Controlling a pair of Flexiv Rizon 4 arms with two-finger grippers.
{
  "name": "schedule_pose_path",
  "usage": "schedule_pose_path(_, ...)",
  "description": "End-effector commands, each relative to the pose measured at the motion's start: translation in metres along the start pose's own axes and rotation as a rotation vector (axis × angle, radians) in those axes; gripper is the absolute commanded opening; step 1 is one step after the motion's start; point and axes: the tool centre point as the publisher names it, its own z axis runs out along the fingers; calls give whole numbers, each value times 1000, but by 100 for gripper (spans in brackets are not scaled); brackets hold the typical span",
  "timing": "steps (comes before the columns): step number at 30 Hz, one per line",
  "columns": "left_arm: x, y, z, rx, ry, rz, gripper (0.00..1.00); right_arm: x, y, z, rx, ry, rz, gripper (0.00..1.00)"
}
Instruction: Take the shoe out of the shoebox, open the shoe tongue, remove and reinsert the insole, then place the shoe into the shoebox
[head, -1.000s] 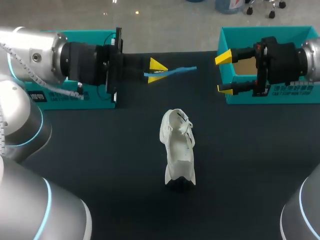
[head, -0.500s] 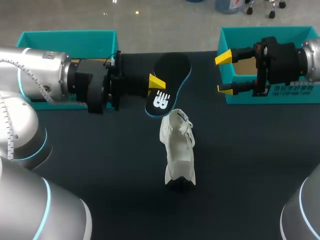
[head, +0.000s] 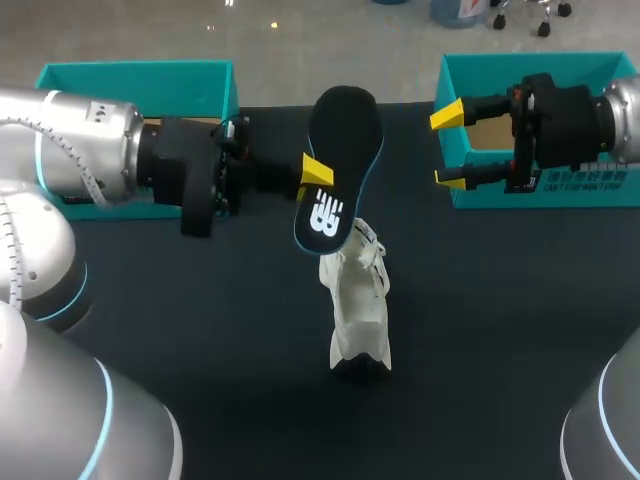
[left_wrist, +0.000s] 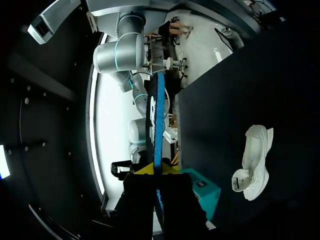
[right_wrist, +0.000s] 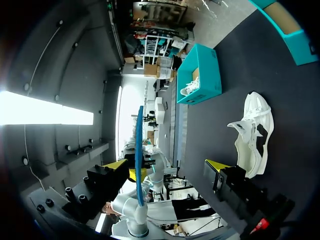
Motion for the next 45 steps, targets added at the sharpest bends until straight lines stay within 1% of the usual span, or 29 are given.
schedule_pose_path(1,16,8,10,0,24,13,0,0,0,1,0,-2,1,100)
schedule_pose_path(4,22,14,17,2,37,17,0,2,1,0,-16,-36,1,100)
schedule_pose_path(9,18,25,31,6,27,36,0,8,4,0,-59,-12,-10,100)
schedule_pose_path(12,15,31,40,8,26,52,0,10,6,0,-67,1,-12,100)
schedule_pose_path(17,12,41,51,12,20,74,0,12,9,7,-46,4,-22,100)
schedule_pose_path(21,12,48,57,1,7,84,0,15,12,18,-14,4,-22,100)
schedule_pose_path(26,13,50,62,-19,-11,86,0,18,17,28,2,4,-20,90)
schedule_pose_path(31,16,49,66,-40,-25,92,0,19,25,34,2,6,-18,73)
schedule_pose_path(32,16,48,67,-42,-28,95,0,19,26,35,0,13,-15,67)
schedule_pose_path(36,18,44,71,-42,-37,100,0,20,30,38,-4,18,-14,50)
schedule_pose_path(38,18,44,72,-59,-46,103,0,20,32,39,-10,22,-14,46)
schedule_pose_path(42,18,44,73,-67,-55,103,0,21,32,41,-16,26,-11,41)
schedule_pose_path(45,19,46,72,-83,-58,106,0,20,30,42,-18,30,-6,41)
